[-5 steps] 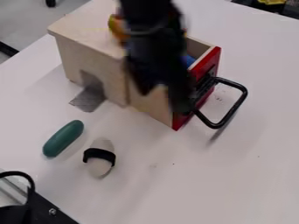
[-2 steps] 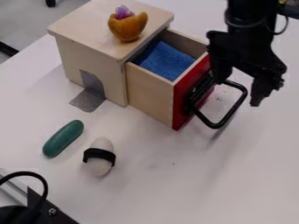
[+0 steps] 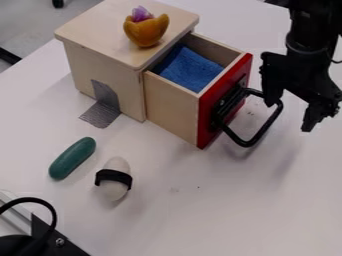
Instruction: Close the drawer
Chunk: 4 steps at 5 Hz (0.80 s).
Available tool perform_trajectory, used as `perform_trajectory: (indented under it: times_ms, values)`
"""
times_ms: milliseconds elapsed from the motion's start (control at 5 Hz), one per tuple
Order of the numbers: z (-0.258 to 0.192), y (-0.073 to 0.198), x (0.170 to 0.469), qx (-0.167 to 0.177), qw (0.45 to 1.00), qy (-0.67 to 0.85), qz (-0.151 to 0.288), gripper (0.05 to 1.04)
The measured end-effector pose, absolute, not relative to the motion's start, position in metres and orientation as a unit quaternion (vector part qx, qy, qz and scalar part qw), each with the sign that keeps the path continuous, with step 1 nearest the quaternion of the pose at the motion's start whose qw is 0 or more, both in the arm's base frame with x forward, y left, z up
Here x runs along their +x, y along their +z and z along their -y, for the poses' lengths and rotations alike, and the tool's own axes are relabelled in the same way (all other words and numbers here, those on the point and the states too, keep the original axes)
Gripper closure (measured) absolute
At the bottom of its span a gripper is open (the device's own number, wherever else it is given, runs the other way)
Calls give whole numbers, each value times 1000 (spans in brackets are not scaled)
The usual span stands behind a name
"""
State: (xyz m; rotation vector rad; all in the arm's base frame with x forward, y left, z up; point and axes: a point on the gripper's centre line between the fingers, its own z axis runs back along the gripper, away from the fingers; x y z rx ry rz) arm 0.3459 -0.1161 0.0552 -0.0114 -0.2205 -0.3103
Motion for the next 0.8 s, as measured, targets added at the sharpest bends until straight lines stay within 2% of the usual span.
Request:
perform_trajectory:
  times_ms: [200,800]
  values:
    - [114,38,351,10,983,-161,87,84]
    - [106,15,350,20,985,-160,56,84]
